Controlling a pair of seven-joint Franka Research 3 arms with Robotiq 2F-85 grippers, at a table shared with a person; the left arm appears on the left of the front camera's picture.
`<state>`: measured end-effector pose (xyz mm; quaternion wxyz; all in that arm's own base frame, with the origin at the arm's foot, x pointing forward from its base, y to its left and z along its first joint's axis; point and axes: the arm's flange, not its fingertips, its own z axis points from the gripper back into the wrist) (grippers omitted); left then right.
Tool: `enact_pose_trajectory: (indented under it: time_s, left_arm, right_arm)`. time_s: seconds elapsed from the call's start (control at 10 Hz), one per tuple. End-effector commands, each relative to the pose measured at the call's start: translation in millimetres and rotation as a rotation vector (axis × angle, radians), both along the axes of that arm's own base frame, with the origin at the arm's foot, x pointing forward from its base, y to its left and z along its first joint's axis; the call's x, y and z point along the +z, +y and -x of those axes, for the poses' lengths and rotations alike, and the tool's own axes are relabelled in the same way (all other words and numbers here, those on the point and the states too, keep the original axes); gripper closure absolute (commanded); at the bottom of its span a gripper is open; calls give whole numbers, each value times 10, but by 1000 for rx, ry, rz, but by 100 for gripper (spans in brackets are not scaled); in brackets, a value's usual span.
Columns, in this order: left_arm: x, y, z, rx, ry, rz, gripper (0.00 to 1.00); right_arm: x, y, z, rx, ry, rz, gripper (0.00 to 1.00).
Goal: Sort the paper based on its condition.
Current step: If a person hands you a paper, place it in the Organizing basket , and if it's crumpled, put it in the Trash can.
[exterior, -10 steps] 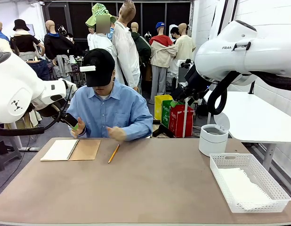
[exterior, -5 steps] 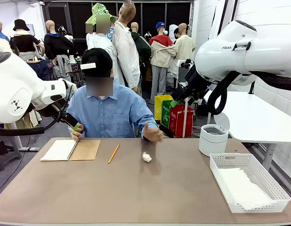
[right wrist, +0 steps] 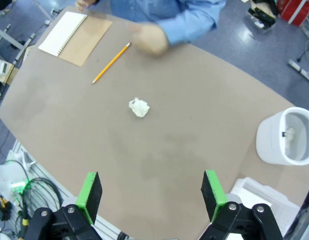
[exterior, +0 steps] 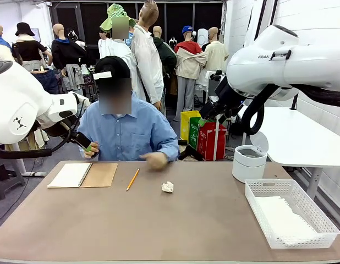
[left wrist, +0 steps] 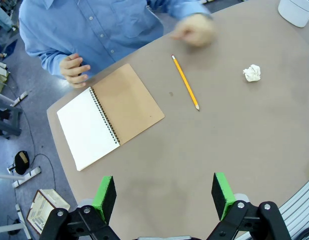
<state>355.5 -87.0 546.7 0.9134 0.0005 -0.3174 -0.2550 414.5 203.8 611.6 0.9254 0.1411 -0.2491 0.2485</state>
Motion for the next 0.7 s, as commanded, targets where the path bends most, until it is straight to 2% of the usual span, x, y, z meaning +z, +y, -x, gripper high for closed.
enact_pose_trajectory:
  time_s: [0.0,0.2,0.4,0.6]
  left_arm:
    - [4,12,-3,2,0,2,0]
    - [4,12,-3,2,0,2,0]
    - [4,12,-3,2,0,2,0]
    - [4,12,-3,2,0,2,0]
  right_arm:
    - [-165,153,-57,-8,23,30,0]
    - [-301,286,-83,5,39,33,0]
    - [-470,421,-118,-22,-3,62,0]
    - [-609,508,-175,-26,12,83,0]
